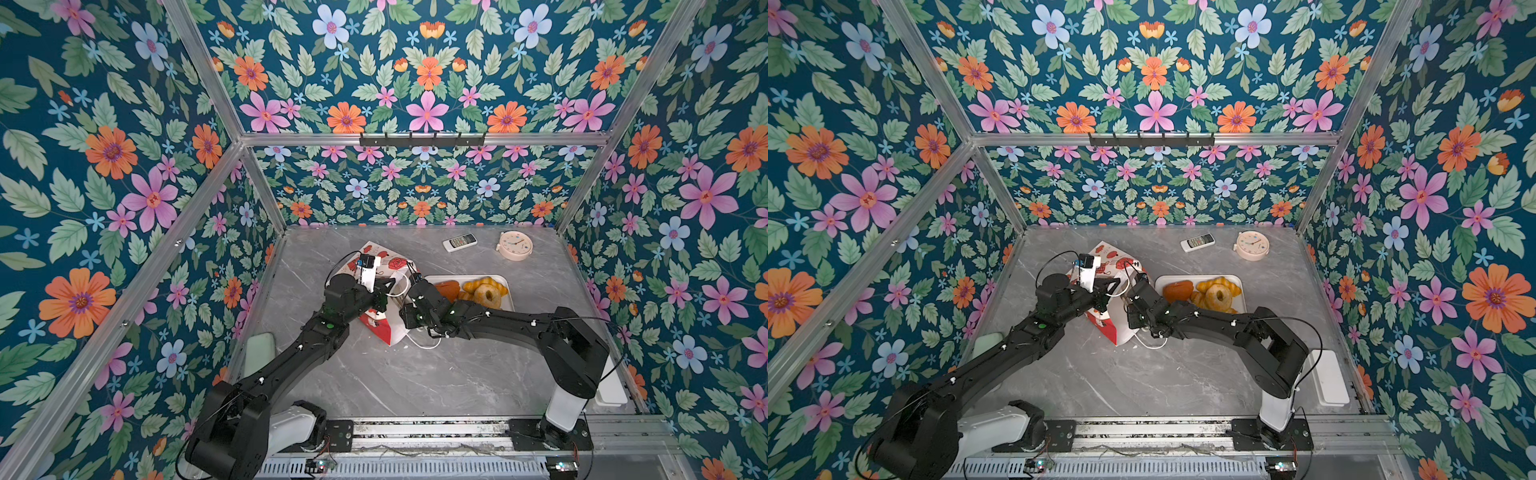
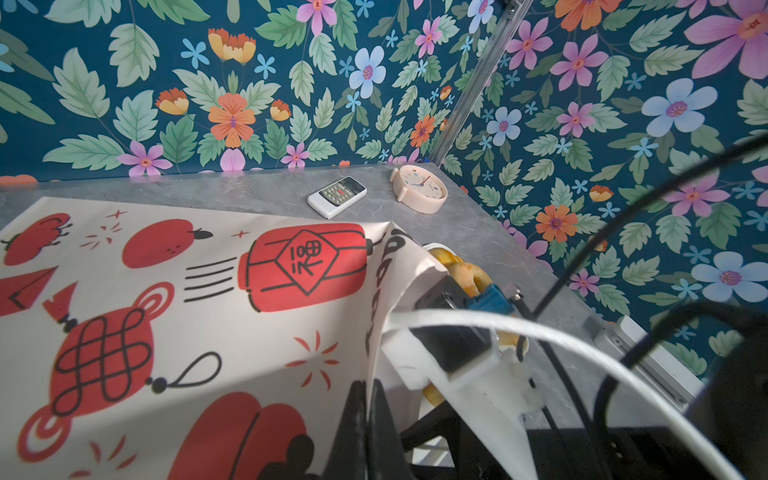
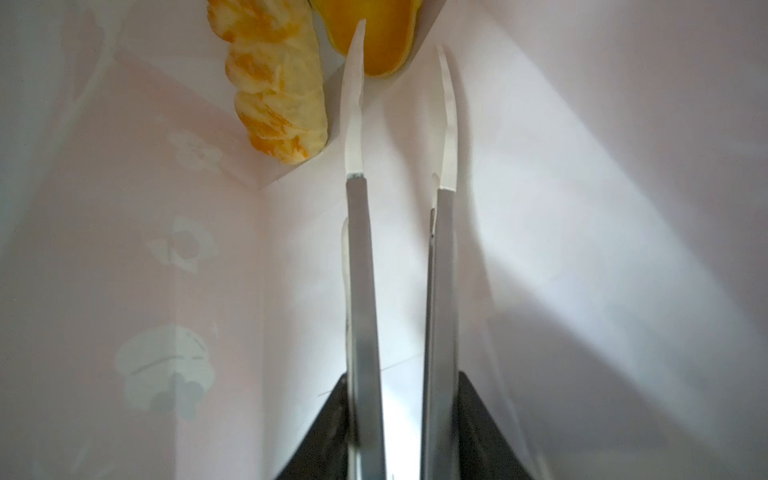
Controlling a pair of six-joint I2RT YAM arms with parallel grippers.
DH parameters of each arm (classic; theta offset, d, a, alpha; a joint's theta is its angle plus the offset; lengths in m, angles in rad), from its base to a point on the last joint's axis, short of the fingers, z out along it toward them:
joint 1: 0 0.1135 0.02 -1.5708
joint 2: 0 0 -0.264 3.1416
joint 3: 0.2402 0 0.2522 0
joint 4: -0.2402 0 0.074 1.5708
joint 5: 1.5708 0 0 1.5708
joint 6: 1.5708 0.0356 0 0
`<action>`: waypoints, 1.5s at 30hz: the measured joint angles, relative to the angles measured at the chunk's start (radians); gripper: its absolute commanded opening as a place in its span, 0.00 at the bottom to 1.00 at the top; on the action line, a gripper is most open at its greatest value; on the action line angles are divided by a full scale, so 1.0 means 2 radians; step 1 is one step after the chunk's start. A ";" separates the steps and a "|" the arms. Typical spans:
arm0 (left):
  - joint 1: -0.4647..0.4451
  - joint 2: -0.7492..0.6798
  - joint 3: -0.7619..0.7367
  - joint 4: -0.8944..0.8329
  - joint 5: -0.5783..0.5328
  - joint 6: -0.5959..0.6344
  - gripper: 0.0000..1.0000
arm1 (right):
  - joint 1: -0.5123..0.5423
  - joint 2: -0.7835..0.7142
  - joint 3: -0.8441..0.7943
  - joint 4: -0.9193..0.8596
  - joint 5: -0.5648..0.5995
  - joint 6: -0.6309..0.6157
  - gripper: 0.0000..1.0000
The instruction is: Take the fake bread out of the paper bag
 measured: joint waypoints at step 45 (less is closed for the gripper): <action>-0.017 0.100 0.177 -0.244 -0.099 0.060 0.00 | -0.030 0.061 -0.003 0.104 -0.134 0.082 0.40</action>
